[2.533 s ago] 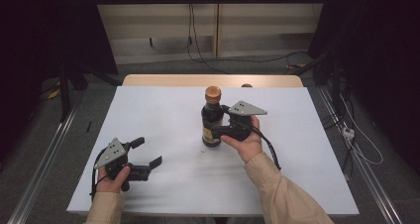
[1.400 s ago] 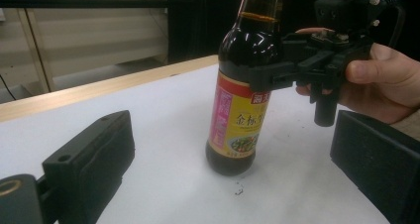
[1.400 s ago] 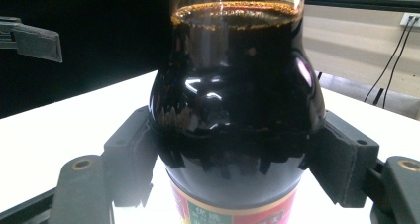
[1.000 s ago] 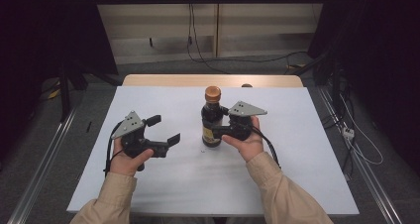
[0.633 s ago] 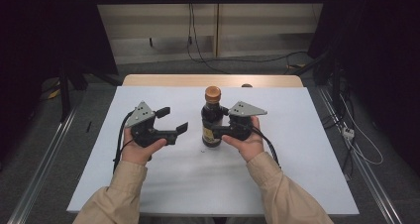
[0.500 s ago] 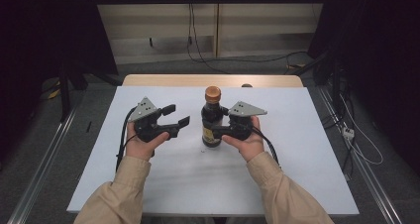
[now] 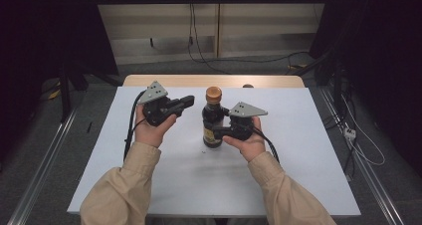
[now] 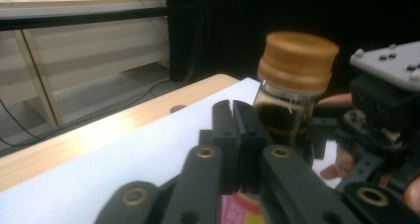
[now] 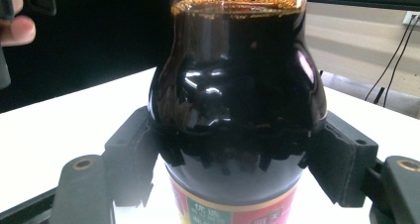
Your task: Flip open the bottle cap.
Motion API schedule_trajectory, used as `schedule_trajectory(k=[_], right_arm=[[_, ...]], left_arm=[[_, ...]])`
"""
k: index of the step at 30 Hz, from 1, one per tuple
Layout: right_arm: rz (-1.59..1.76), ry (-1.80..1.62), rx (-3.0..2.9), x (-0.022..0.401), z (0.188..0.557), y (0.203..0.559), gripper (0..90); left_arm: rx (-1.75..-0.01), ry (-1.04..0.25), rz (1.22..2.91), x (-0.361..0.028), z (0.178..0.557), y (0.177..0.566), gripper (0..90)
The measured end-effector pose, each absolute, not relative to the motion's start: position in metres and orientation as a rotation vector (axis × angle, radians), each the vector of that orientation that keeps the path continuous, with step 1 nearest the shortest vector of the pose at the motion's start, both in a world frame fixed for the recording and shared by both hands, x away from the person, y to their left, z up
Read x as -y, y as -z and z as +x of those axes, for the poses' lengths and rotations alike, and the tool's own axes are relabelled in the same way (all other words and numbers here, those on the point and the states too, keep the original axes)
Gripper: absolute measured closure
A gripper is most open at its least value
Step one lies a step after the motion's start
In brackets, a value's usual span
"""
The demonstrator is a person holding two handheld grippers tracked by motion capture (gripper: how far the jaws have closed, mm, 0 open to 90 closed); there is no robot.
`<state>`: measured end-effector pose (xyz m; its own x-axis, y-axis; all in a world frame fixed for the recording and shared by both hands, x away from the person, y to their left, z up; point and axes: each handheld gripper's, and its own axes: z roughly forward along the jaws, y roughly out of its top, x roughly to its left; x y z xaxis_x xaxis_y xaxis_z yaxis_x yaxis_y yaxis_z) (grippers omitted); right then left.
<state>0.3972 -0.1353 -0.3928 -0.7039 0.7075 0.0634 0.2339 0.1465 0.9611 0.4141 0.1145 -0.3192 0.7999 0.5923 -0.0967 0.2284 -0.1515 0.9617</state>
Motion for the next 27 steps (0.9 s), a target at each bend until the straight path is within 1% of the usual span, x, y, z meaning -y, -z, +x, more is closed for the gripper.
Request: schedule_trajectory(k=[2,10,14,17,27], right_arm=[[0.902,-1.575,-2.028,0.135,0.397,0.393,26.9],[0.902,-1.568,-2.036,0.135,0.397,0.393,27.4],[0.902,-1.57,-2.046,0.136,0.398,0.395,27.9],[0.901,-1.566,-2.052,0.136,0.399,0.396,28.5],[0.885,-1.535,-2.077,0.136,0.4,0.399,31.3]], left_arm=[[-0.632,-0.368,1.738,-0.108,0.417,0.312,90.0],[-0.621,-0.352,1.733,-0.094,0.425,0.306,90.0],[-0.622,-0.345,1.758,-0.088,0.429,0.305,90.0],[-0.613,-0.325,1.768,-0.086,0.43,0.305,90.0],[-0.581,-0.328,1.763,-0.085,0.429,0.299,90.0]])
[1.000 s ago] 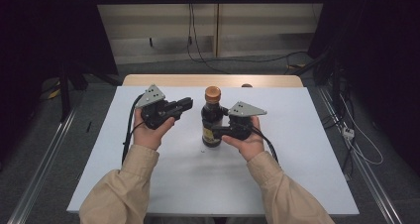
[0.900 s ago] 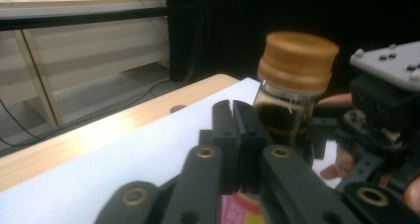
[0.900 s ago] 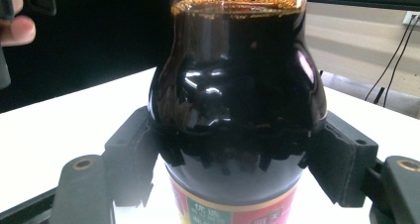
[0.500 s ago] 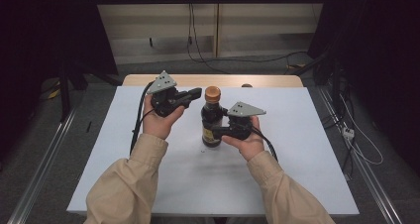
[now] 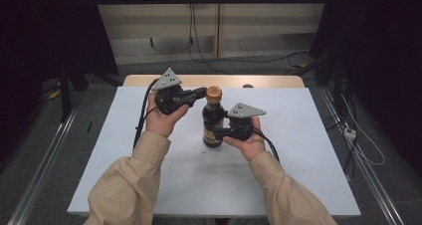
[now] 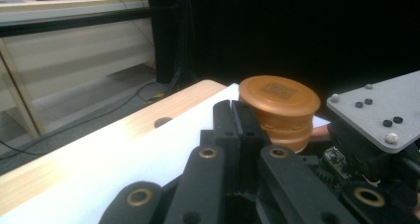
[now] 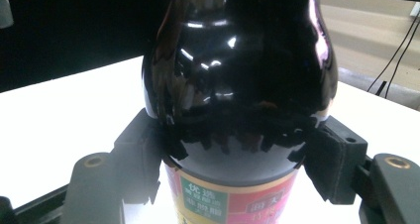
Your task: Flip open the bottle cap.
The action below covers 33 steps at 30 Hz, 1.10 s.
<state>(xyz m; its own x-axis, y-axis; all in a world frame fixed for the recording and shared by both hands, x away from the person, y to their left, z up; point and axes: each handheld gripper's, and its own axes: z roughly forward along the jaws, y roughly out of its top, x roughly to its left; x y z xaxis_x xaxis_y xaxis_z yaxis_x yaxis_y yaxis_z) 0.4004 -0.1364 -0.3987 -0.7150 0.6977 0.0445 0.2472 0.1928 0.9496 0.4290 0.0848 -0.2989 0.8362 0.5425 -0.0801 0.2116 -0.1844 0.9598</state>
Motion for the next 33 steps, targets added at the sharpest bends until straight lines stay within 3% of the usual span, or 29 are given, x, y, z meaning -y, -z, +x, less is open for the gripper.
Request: schedule_trajectory(k=[12,21,33], right_arm=[[0.963,-1.614,-2.036,0.134,0.404,0.41,27.2],[0.912,-1.579,-2.07,0.133,0.406,0.409,31.3],[0.904,-1.586,-2.065,0.132,0.406,0.41,31.2]], left_arm=[[-0.574,-0.329,1.765,-0.083,0.43,0.299,90.0],[-0.539,-0.385,1.823,-0.082,0.429,0.295,90.0],[-0.514,-0.31,1.851,-0.089,0.426,0.293,90.0]])
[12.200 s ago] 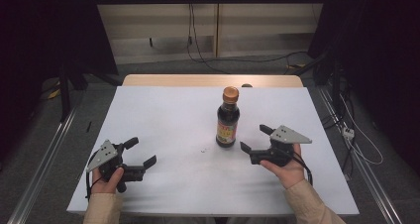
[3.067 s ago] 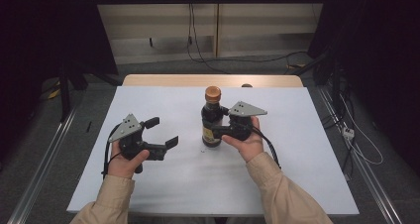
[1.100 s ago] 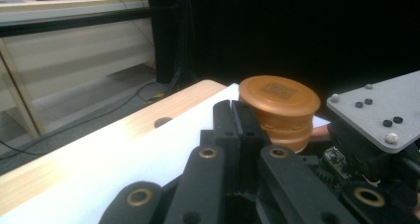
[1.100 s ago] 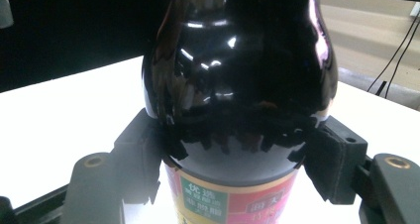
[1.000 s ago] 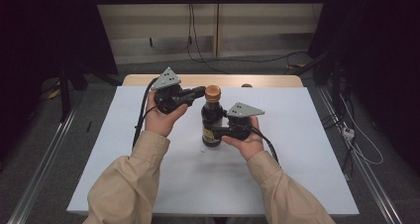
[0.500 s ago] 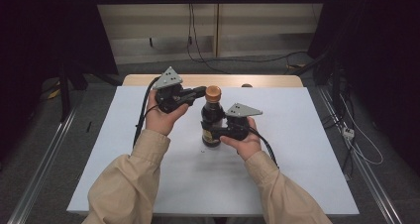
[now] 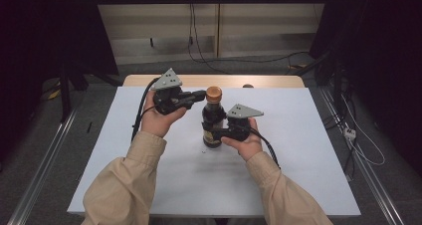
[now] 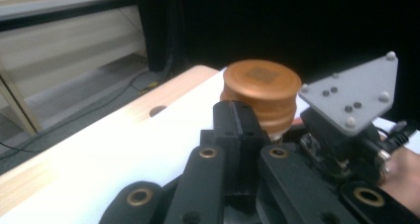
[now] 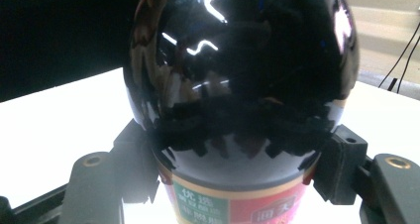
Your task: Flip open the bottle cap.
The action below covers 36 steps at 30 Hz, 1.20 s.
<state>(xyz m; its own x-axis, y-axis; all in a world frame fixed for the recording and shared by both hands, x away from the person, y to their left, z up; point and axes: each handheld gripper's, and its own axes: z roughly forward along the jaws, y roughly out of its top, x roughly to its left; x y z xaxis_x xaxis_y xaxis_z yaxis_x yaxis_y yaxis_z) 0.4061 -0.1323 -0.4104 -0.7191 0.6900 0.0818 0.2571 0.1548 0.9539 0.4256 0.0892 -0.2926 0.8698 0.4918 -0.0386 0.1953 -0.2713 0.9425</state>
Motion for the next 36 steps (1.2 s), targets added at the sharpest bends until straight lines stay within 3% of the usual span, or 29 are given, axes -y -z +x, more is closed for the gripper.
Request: schedule_trajectory(k=[21,23,25,26,36], right_arm=[[0.907,-1.581,-2.071,0.133,0.408,0.412,31.9],[0.908,-1.577,-2.068,0.133,0.407,0.412,31.9],[0.882,-1.565,-2.077,0.129,0.406,0.412,31.8],[0.855,-1.554,-2.077,0.124,0.405,0.412,31.5],[0.877,-1.581,-2.064,0.121,0.411,0.414,31.1]], left_arm=[[-0.492,-0.272,1.85,-0.087,0.427,0.289,90.0],[-0.494,-0.266,1.797,-0.087,0.426,0.289,90.0],[-0.495,-0.223,1.632,-0.09,0.424,0.273,90.0],[-0.443,-0.305,1.76,-0.077,0.421,0.256,90.0],[-0.499,-0.349,1.814,-0.095,0.421,0.264,90.0]])
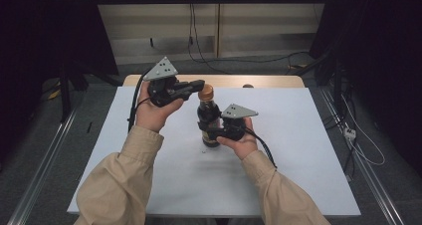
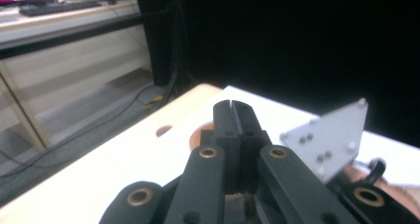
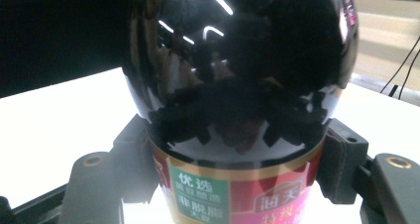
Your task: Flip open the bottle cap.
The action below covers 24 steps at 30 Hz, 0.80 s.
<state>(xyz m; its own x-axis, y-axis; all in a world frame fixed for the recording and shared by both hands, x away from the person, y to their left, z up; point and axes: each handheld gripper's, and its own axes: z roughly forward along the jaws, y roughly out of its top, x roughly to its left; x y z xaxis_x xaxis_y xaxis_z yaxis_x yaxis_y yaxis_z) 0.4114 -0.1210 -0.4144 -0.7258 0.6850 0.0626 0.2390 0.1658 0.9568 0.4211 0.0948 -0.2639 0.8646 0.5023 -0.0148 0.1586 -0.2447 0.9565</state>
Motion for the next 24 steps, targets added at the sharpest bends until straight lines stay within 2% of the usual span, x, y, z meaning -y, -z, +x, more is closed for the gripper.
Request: schedule_trajectory(k=[10,24], right_arm=[[0.87,-1.586,-2.07,0.125,0.411,0.415,31.0],[0.872,-1.599,-2.064,0.131,0.409,0.417,30.8]], left_arm=[[-0.544,-0.357,1.822,-0.108,0.422,0.283,90.0],[-0.546,-0.318,1.875,-0.099,0.425,0.293,90.0]])
